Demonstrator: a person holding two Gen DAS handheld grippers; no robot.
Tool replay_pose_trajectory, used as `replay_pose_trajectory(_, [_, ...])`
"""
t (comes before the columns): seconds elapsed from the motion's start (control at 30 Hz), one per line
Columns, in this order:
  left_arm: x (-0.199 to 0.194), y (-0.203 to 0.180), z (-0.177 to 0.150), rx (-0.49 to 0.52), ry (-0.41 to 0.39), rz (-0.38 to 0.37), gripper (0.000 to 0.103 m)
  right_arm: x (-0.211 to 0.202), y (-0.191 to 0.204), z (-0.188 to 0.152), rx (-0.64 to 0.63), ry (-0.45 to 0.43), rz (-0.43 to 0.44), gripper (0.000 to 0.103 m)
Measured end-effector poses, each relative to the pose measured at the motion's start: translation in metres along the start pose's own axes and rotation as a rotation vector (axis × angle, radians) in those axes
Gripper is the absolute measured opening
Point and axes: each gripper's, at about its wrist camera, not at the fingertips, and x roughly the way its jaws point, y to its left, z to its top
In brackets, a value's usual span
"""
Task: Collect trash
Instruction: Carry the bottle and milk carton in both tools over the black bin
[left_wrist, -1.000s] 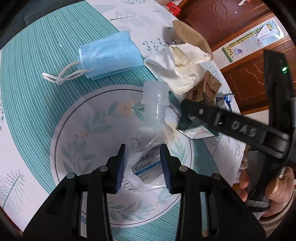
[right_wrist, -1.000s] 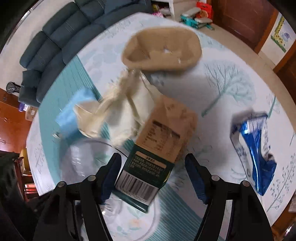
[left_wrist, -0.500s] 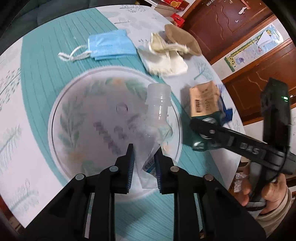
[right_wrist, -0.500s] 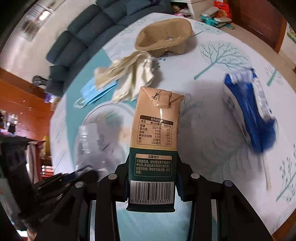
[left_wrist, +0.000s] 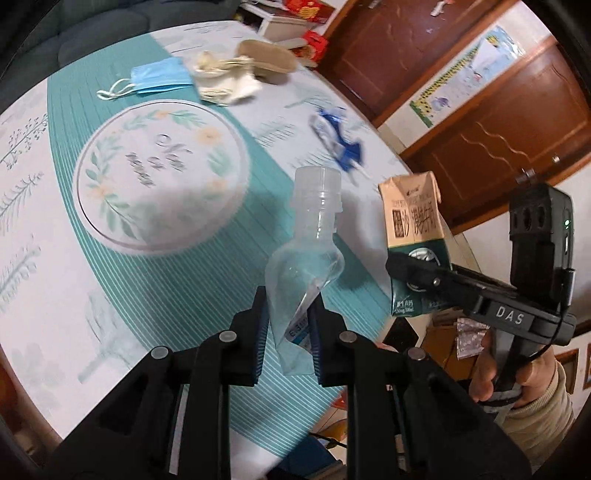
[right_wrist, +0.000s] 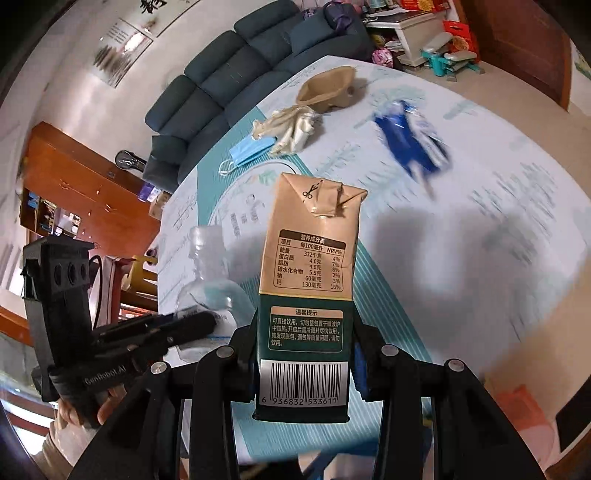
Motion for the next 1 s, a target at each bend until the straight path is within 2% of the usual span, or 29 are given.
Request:
replay_pose_trajectory(0.3, [0.002,-0.077,-0.068,0.046,-0.033,0.02,0.017,-0.06,-0.057,-0.099,-0.008,-0.006,-0.054,0.037])
replay_pose_trajectory(0.47, [0.017,-0.117,-0.099,0.096,-0.042,0.049,0.017,-0.066,-0.095,-0.14,0.014,-0.003,-0.068,0.037])
replay_pose_trajectory(0.73, [0.076,-0.161,-0.146,0.175,-0.024,0.102,0.017,-0.037,-0.166,-0.182,0.118,0.036,-0.088,0.037])
replay_pose_trajectory(0.9, [0.136,-0.163,-0.174,0.157,0.063,0.127,0.017,-0.003,-0.199,-0.206,0.113,0.098,-0.158,0.037])
replay_pose_trajectory(1.0, [0.168,-0.162,-0.19,0.157,0.106,0.14,0.017,0.014,-0.212,-0.214,0.129,0.128,-0.157,0.037])
